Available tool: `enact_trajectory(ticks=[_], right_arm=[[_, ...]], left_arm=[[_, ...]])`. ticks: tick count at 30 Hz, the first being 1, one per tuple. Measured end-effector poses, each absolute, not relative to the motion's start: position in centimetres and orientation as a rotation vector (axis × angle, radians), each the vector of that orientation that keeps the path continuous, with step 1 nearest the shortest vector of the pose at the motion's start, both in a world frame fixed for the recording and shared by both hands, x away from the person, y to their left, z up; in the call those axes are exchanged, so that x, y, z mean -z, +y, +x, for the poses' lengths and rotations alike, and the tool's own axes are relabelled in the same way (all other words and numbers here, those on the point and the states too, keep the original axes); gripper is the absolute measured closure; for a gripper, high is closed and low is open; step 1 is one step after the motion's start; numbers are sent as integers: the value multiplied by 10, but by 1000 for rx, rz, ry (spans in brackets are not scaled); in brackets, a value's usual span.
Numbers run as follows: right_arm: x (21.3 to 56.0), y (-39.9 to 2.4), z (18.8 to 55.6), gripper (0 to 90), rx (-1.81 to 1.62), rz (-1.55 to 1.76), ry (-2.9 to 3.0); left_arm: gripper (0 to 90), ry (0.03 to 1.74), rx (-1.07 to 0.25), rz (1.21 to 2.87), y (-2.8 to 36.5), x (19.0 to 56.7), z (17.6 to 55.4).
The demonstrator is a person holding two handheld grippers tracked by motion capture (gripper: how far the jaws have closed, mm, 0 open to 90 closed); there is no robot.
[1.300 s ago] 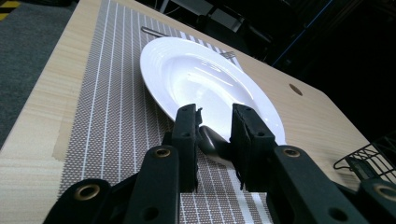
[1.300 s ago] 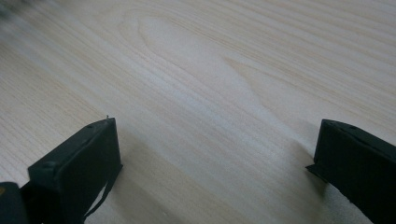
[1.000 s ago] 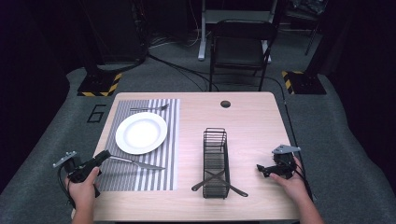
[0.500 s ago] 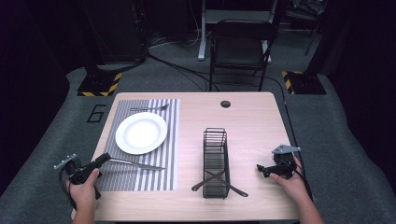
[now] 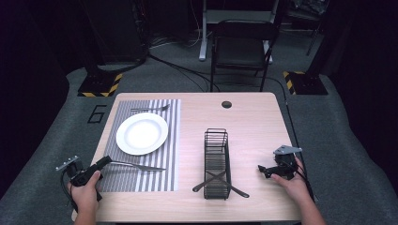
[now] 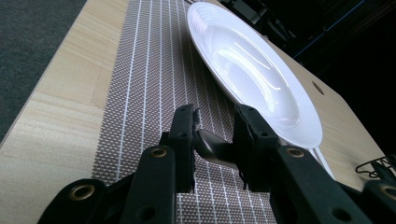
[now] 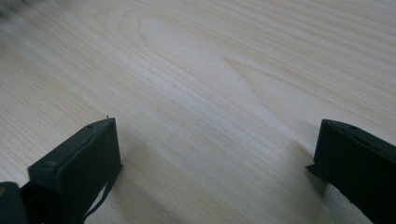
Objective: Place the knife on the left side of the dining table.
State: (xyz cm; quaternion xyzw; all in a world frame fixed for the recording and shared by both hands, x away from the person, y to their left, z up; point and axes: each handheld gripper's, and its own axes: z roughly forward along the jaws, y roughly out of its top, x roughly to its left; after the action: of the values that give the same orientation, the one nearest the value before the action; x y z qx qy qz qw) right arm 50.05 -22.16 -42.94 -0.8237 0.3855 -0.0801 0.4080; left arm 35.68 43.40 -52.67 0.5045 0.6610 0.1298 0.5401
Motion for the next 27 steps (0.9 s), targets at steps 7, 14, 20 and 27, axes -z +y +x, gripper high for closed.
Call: enact_trajectory(ticks=[7, 14, 20, 27], right_arm=[[429, -222, 500, 0, 203, -2076, 972], [429, -222, 500, 0, 202, -2076, 972], [429, -222, 500, 0, 201, -2072, 973], [429, -222, 500, 0, 202, -2074, 973]], left_arm=[[690, 1594, -305, 1188, 432, 529, 357], [685, 1595, -315, 1216, 431, 531, 358], [683, 1617, -309, 1225, 432, 533, 359], [680, 1625, -310, 1235, 432, 534, 359]])
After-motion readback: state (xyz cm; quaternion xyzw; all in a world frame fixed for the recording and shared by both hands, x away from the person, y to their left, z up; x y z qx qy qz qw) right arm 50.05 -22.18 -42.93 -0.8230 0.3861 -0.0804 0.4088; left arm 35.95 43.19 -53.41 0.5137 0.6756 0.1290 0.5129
